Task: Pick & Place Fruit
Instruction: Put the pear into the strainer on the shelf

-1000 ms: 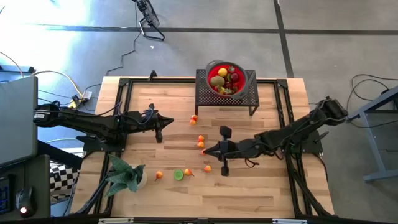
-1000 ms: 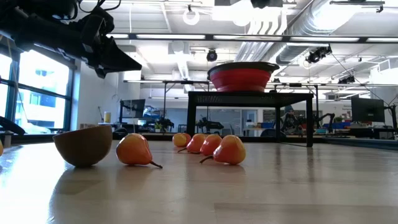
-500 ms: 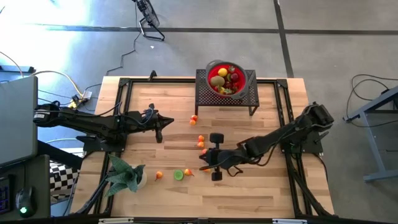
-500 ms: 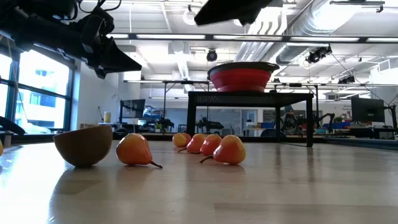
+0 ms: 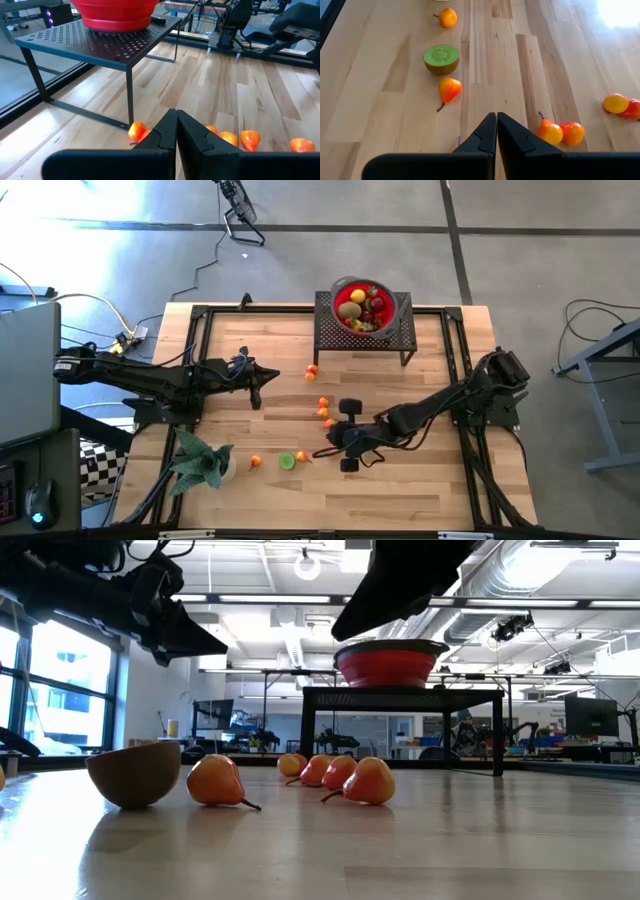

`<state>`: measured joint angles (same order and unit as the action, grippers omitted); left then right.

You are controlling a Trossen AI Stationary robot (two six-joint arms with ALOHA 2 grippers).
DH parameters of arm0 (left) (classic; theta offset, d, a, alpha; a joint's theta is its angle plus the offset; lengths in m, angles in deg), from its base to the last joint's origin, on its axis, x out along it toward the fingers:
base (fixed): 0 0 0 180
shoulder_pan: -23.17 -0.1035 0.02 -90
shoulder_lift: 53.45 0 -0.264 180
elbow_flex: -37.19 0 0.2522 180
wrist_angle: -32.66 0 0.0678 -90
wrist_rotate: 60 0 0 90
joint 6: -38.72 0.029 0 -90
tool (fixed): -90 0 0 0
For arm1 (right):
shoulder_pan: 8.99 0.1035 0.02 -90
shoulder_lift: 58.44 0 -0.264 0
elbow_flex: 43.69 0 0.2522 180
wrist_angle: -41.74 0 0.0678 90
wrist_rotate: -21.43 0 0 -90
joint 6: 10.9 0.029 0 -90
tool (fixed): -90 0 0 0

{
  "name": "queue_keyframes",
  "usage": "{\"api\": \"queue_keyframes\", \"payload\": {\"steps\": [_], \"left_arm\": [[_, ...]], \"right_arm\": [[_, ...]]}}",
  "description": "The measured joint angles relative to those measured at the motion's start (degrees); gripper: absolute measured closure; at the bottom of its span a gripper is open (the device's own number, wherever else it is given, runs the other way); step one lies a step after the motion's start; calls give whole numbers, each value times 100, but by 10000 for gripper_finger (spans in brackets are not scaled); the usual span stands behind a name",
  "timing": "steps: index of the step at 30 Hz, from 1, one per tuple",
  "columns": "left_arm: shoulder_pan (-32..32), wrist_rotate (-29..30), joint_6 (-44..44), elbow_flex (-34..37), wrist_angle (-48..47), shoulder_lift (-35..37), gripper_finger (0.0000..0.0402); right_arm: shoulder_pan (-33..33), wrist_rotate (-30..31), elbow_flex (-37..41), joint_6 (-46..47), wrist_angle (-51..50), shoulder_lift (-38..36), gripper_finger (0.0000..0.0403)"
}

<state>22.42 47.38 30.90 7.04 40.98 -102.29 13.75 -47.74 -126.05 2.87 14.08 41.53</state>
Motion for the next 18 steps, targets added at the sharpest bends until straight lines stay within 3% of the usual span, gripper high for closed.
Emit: {"api": "queue_keyframes", "payload": {"steps": [4,8,14,18], "left_arm": [[0,0,1,0,0,0,396],[0,0,2,0,-2,0,396],[2,0,2,0,-21,0,396],[2,2,2,-2,-113,0,396]], "right_arm": [[4,0,0,13,0,0,367],[4,-11,0,1,-28,57,307],[-35,-511,9,18,-144,254,212],[-61,-800,8,49,-71,462,181]]}}
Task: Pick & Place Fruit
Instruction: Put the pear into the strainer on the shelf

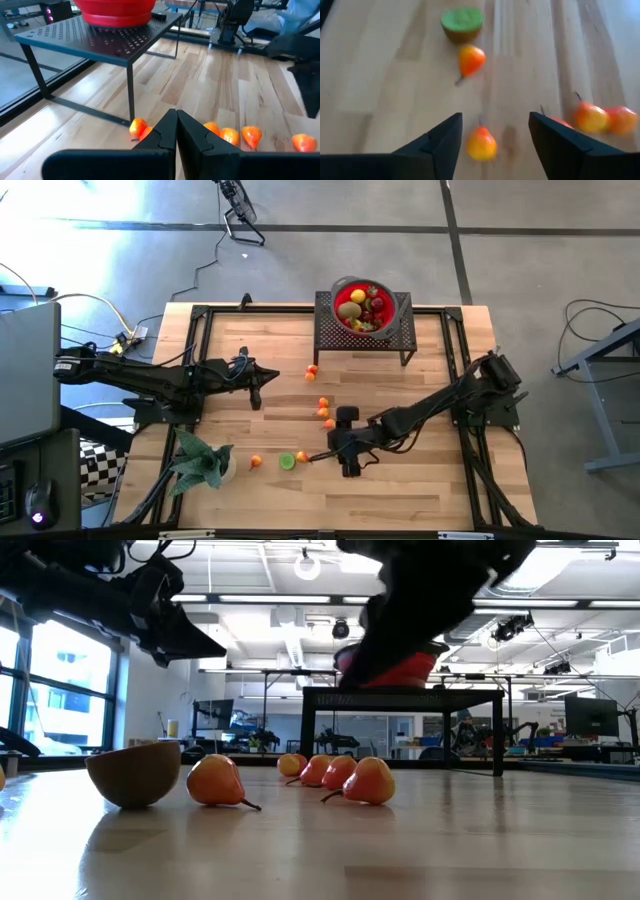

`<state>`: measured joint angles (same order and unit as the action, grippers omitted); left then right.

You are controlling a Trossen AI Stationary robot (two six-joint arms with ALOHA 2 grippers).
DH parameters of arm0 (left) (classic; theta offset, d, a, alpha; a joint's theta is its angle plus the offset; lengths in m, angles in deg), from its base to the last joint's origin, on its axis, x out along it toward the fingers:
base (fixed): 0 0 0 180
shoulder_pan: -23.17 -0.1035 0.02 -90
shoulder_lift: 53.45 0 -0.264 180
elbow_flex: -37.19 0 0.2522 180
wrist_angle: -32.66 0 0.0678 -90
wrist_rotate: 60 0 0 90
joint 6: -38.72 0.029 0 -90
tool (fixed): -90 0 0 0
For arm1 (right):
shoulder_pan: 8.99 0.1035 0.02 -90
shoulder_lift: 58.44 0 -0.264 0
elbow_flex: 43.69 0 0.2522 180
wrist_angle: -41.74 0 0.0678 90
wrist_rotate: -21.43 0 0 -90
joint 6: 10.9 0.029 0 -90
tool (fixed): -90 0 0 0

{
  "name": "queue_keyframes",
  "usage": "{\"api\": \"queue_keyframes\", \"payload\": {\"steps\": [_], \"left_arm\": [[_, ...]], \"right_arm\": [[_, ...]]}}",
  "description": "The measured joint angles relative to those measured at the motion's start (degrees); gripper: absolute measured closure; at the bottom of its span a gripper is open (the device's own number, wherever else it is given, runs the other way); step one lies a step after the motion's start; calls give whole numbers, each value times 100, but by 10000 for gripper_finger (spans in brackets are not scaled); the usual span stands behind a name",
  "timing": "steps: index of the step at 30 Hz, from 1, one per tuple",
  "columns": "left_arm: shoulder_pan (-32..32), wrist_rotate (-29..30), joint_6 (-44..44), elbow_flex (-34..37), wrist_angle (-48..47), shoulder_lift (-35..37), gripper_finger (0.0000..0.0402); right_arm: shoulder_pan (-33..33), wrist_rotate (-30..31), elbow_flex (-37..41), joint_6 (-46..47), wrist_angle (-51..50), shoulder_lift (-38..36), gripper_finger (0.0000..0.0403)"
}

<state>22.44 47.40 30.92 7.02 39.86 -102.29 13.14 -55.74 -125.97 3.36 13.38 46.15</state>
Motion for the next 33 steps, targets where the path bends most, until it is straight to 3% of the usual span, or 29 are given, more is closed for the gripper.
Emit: {"api": "queue_keyframes", "payload": {"steps": [11,33], "left_arm": [[0,0,0,-7,-234,-2,396],[-2,13,0,-4,-361,-2,396]], "right_arm": [[0,-426,1,120,100,591,176],[-2,-397,-3,217,45,908,177]]}}
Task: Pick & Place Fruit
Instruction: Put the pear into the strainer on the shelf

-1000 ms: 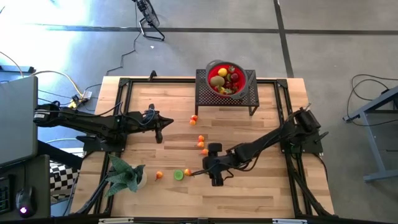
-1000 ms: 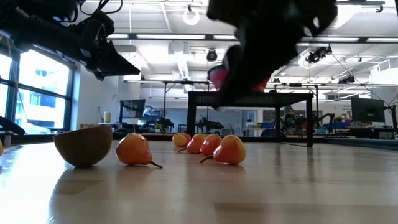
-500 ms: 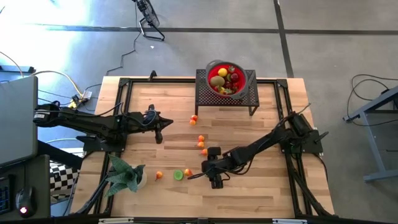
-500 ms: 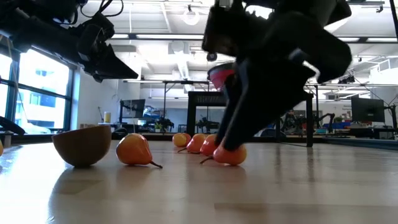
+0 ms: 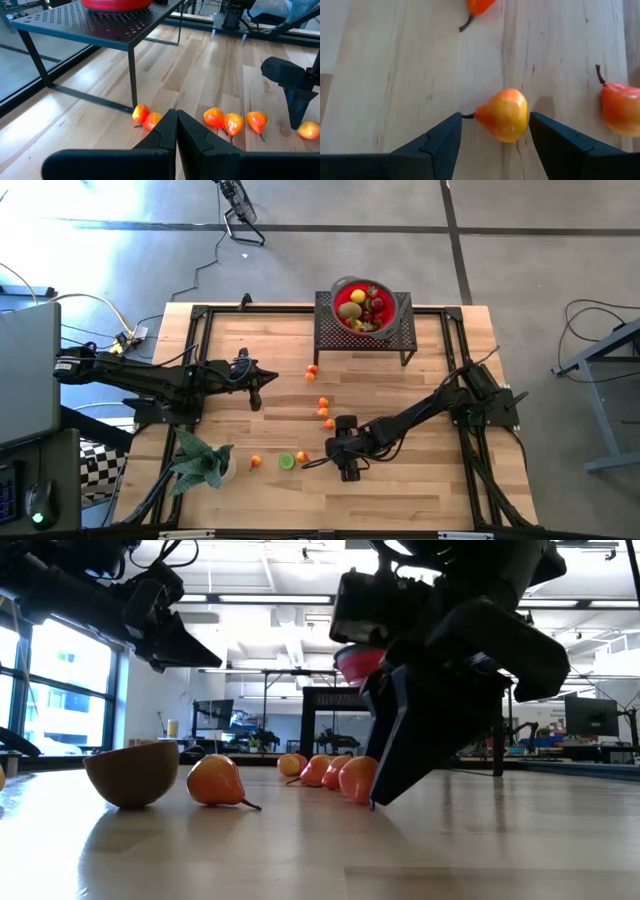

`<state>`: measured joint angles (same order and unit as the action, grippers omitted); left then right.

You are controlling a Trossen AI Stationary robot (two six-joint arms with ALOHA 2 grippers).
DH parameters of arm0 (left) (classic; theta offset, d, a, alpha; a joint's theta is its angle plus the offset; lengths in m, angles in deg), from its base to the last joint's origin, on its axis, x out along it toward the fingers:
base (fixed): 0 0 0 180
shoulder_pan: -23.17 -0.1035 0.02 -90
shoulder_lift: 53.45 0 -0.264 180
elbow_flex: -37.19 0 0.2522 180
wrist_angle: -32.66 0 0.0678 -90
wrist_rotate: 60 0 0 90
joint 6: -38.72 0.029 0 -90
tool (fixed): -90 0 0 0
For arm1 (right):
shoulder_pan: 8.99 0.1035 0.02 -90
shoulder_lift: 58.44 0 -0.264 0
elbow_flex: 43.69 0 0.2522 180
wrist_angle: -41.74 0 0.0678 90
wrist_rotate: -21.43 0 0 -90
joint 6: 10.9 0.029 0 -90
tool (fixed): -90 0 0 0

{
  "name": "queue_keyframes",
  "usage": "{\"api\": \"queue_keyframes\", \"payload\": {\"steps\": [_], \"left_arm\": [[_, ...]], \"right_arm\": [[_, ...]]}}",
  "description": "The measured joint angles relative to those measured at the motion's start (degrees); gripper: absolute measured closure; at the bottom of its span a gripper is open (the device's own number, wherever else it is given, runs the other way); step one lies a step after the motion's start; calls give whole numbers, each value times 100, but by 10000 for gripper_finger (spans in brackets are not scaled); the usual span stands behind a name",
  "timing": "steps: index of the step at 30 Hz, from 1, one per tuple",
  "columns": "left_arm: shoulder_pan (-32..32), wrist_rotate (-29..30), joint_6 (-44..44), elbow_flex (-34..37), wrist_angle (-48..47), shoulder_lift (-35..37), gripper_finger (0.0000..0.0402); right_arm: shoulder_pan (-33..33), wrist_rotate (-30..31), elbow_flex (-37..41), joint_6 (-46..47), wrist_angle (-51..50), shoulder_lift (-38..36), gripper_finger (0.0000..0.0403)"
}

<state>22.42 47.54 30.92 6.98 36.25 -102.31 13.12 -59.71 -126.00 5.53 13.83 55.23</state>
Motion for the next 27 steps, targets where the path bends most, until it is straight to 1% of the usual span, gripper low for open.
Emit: {"api": "queue_keyframes", "payload": {"steps": [17,19,22,27], "left_arm": [[0,15,0,2,-1,0,396],[0,15,0,2,-1,0,396],[0,15,0,2,-1,0,396],[0,13,0,2,0,0,396]], "right_arm": [[-13,16,0,-14,68,-2,177],[-13,79,0,-16,68,-4,177],[-13,329,0,-23,63,-26,177],[-54,265,2,-136,55,-48,177]]}}
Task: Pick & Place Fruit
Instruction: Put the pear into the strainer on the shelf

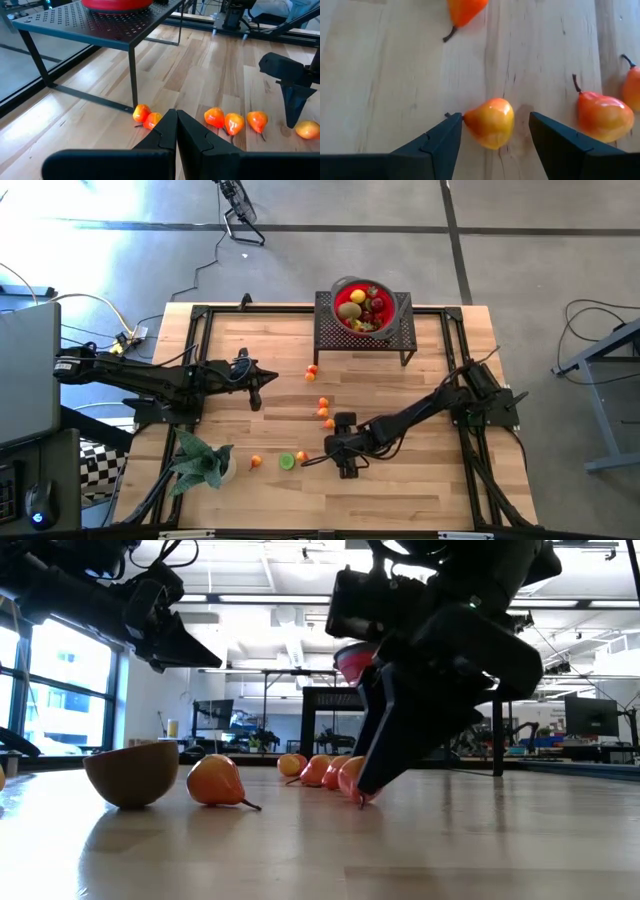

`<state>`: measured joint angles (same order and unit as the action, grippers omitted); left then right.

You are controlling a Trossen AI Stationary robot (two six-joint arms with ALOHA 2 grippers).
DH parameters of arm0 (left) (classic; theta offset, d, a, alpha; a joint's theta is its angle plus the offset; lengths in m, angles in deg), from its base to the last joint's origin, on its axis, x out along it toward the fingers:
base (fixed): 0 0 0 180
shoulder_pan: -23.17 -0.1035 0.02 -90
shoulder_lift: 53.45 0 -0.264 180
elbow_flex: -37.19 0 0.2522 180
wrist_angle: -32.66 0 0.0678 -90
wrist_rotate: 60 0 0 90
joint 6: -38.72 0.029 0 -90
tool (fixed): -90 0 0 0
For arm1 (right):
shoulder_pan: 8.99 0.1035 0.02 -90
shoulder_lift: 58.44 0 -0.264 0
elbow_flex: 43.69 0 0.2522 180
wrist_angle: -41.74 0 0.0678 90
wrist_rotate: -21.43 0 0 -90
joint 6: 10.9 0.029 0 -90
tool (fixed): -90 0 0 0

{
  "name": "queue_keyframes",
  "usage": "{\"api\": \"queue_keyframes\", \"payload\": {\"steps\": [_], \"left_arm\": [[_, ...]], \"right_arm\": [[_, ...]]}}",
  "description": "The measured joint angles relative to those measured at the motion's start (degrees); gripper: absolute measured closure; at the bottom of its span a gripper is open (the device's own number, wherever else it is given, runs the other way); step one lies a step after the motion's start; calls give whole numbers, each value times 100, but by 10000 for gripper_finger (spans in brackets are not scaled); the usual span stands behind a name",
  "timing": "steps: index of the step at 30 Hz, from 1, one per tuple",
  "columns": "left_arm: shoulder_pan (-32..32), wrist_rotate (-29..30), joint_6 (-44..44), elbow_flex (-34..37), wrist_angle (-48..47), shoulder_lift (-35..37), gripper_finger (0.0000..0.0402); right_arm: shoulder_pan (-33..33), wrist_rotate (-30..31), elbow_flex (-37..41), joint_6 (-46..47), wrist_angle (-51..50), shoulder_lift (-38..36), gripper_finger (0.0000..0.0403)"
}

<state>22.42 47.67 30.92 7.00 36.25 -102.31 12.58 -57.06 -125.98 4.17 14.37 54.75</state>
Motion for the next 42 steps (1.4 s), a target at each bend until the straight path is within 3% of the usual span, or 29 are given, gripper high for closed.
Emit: {"api": "queue_keyframes", "payload": {"steps": [7,19,25,29,42], "left_arm": [[0,-6,0,0,-1,0,396],[0,-26,0,0,-1,0,396],[0,-20,0,2,-1,0,396],[2,-17,0,4,-1,0,396],[0,-13,0,4,-13,0,396]], "right_arm": [[-36,-158,0,13,15,0,190],[-36,-295,0,13,-3,-28,283],[-36,-249,0,13,24,-258,287],[-36,-201,0,13,39,-560,286],[-451,773,0,-466,-28,-2281,290]]}}
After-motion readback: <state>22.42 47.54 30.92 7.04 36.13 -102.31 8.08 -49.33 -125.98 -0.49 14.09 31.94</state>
